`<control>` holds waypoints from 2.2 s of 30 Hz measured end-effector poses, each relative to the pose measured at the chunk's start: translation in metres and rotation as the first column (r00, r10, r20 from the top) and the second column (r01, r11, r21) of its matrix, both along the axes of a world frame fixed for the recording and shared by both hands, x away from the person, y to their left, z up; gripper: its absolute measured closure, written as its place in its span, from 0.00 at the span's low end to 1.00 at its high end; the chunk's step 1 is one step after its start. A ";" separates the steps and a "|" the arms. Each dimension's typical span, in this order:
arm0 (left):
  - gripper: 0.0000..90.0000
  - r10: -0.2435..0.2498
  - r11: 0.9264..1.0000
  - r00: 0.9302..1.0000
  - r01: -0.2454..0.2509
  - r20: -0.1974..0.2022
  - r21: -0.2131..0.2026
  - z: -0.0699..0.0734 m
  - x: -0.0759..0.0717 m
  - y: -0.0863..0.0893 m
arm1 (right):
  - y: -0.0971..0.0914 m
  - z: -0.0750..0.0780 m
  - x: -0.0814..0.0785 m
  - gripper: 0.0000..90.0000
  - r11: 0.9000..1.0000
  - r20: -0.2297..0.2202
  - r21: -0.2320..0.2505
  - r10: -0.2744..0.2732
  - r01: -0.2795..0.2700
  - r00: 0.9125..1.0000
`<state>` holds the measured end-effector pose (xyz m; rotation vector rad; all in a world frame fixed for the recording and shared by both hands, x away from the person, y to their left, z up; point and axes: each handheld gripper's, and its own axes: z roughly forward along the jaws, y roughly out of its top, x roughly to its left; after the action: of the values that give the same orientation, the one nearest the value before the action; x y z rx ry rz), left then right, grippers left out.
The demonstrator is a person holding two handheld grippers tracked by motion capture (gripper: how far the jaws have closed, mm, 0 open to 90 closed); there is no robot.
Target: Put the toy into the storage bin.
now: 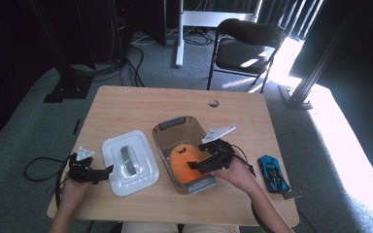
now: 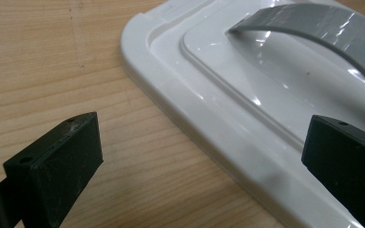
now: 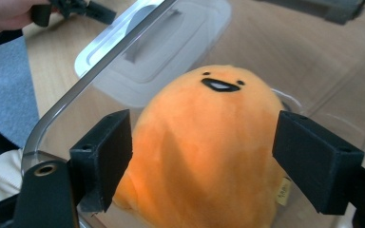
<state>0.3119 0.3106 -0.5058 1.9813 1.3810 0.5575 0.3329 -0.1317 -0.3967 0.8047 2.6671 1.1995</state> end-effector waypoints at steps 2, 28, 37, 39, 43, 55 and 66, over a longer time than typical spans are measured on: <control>0.00 -0.004 1.000 1.000 0.004 -0.003 -0.001 -0.002 -0.001 0.002 | -0.003 0.002 -0.001 0.21 1.000 0.012 0.014 -0.009 0.009 1.000; 0.00 0.062 0.998 0.997 -0.062 -0.040 0.004 -0.017 -0.006 0.021 | -0.079 0.013 0.006 0.18 0.954 0.067 0.158 -0.269 0.256 0.961; 0.00 0.063 0.997 0.997 -0.060 -0.043 0.056 -0.017 -0.006 0.018 | -0.118 -0.007 0.006 0.16 0.880 0.157 0.194 -0.464 0.433 0.872; 0.00 0.063 0.997 0.997 -0.060 -0.043 0.056 -0.017 -0.006 0.018 | -0.121 -0.010 0.007 0.16 0.884 0.158 0.182 -0.458 0.430 0.875; 0.00 0.060 0.997 0.997 -0.058 -0.039 0.053 -0.017 -0.006 0.018 | -0.135 -0.023 0.004 0.16 0.854 0.138 0.163 -0.516 0.494 0.846; 0.00 0.061 0.997 0.998 -0.059 -0.032 0.048 -0.018 -0.007 0.018 | -0.163 -0.047 -0.008 0.12 0.784 0.047 0.169 -0.611 0.597 0.790; 0.00 0.061 0.997 0.998 -0.059 -0.032 0.048 -0.018 -0.007 0.018 | -0.184 -0.073 -0.023 0.12 0.747 0.063 0.104 -0.663 0.656 0.746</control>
<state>0.3049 0.3289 -0.5238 2.0003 1.4644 0.5924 0.3097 -0.3158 -0.4698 1.4931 1.9572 1.0914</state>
